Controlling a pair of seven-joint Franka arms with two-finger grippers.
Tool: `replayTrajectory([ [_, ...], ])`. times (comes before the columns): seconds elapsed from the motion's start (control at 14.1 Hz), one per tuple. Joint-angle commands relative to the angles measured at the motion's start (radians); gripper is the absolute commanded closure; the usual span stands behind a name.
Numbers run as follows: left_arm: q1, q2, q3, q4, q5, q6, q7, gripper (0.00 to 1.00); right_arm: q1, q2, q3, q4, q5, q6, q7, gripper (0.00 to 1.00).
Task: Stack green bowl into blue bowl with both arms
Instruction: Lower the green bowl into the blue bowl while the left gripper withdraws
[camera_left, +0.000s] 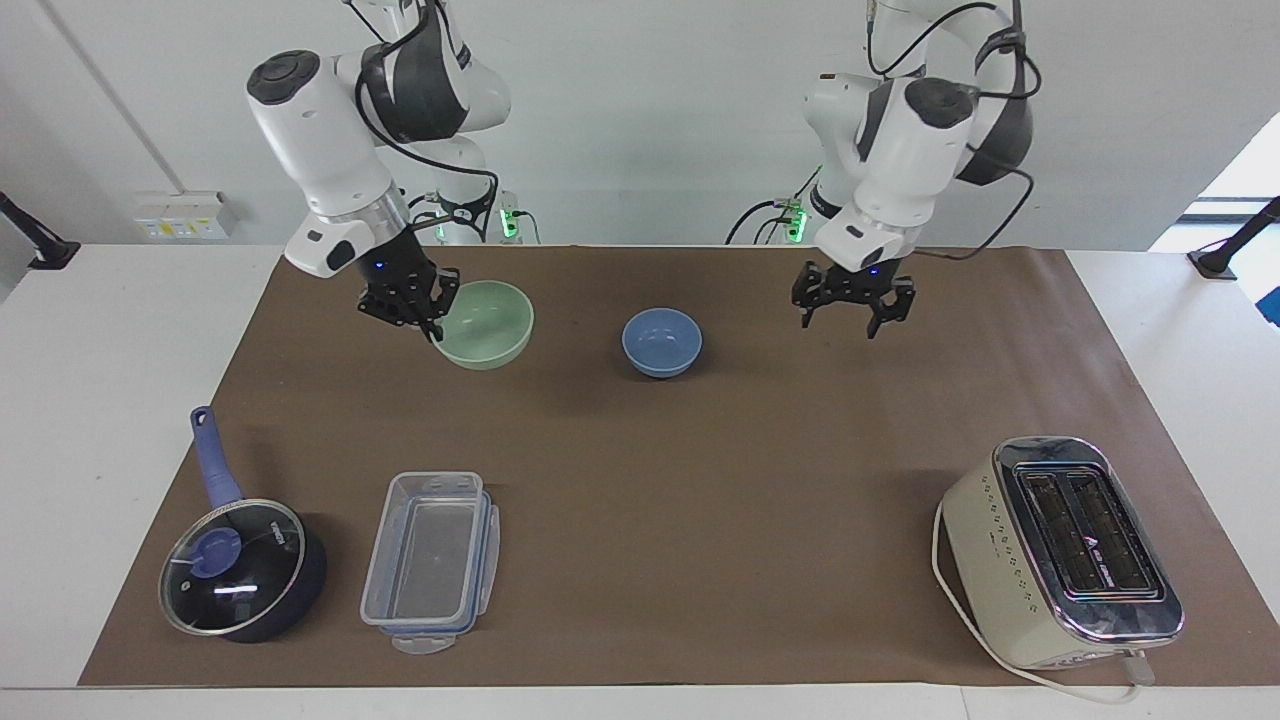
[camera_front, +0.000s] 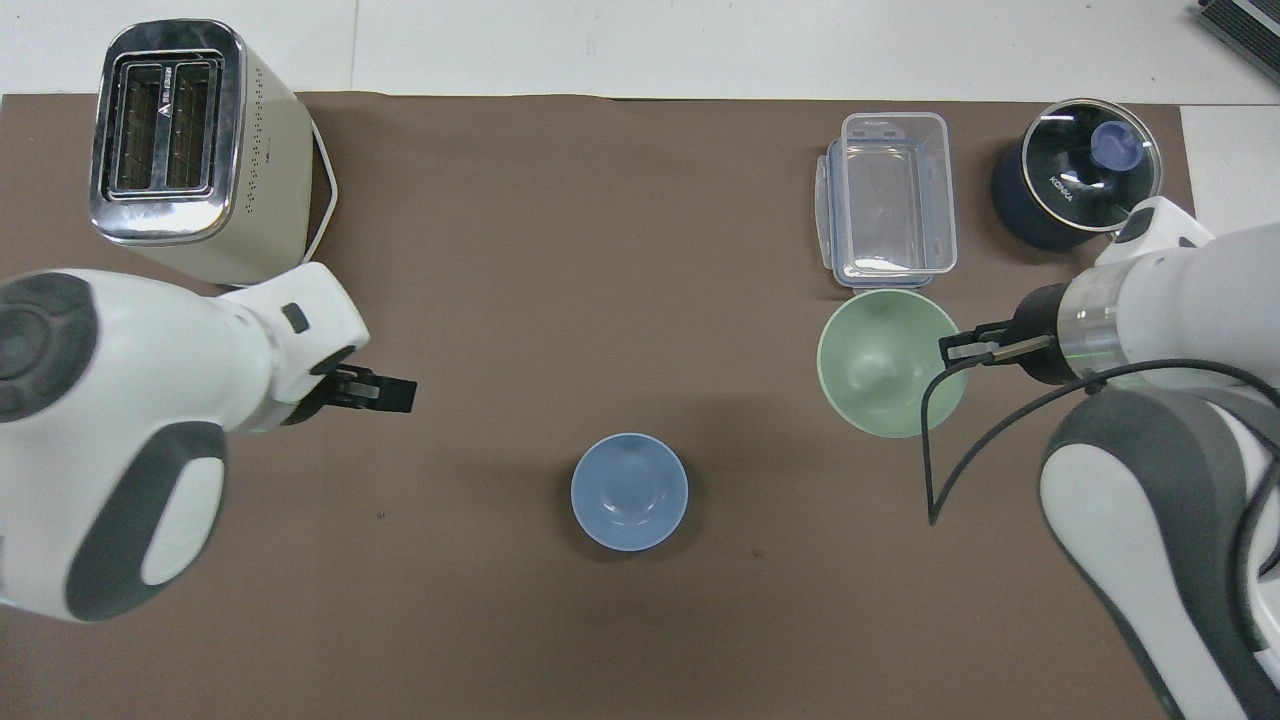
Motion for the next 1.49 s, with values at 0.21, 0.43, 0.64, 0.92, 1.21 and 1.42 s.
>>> replayTrajectory([
  [0.21,0.219,0.028,-0.013,0.266,0.019,-0.176,0.226,0.00,0.223,0.022,0.002,-0.021,-0.021,0.028,0.289,1.00],
  [0.43,0.267,0.083,-0.013,0.431,0.020,-0.322,0.257,0.00,0.336,0.027,0.006,-0.101,-0.021,0.123,0.386,1.00],
  [0.64,0.267,0.141,-0.007,0.547,0.023,-0.440,0.257,0.00,0.375,0.016,0.009,-0.146,-0.013,0.145,0.383,1.00],
  [0.92,0.267,0.154,-0.007,0.585,0.029,-0.485,0.257,0.00,0.413,0.016,0.011,-0.202,-0.002,0.214,0.377,1.00],
  [1.21,0.267,0.138,-0.010,0.581,0.031,-0.535,0.254,0.00,0.450,0.066,0.011,-0.242,-0.001,0.344,0.395,1.00],
  [1.42,0.265,0.143,-0.008,0.582,0.034,-0.569,0.252,0.00,0.453,0.066,0.011,-0.304,-0.001,0.416,0.397,1.00],
])
